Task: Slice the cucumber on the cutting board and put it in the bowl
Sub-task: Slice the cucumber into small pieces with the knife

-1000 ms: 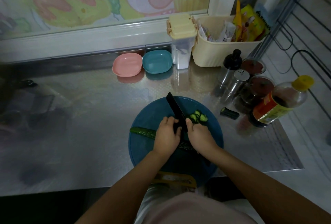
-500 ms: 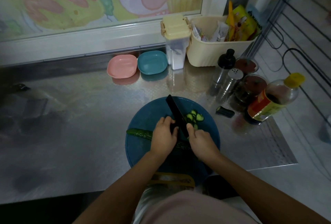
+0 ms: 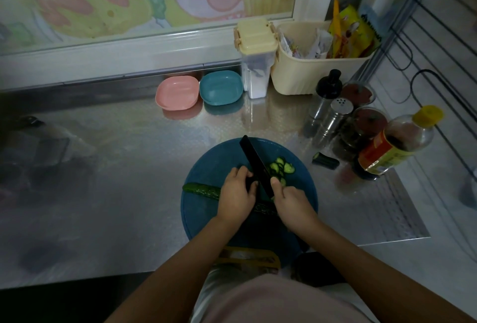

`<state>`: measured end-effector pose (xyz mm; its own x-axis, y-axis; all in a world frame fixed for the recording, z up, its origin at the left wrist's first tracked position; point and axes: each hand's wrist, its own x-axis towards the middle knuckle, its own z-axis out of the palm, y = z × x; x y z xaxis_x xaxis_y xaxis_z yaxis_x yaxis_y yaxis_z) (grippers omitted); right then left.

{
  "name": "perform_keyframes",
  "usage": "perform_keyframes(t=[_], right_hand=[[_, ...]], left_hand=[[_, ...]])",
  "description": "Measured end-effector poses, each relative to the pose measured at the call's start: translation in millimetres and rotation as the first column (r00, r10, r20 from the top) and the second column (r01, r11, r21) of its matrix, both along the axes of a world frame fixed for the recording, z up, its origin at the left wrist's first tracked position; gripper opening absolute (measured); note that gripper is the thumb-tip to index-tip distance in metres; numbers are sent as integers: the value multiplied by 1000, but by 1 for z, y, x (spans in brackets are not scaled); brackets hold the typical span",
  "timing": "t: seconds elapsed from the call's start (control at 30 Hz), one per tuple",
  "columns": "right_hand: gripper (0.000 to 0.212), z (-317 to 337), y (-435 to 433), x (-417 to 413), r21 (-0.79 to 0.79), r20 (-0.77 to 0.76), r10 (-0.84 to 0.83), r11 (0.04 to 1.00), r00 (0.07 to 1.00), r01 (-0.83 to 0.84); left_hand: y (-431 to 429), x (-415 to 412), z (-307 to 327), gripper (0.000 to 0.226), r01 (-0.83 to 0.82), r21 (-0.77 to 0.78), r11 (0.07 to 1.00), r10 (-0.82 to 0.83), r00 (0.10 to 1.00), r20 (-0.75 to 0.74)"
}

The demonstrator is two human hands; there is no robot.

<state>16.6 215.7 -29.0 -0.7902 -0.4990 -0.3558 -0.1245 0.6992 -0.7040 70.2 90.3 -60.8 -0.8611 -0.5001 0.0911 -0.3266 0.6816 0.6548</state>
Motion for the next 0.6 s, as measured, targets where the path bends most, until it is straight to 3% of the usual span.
perform_keyframes(t=[0.6], right_hand=[[58,-7,-26,-7,37,-30,48,998,998,-47]], left_hand=[[0,1,0,10,-1,-2,1000,1,1000,-3]])
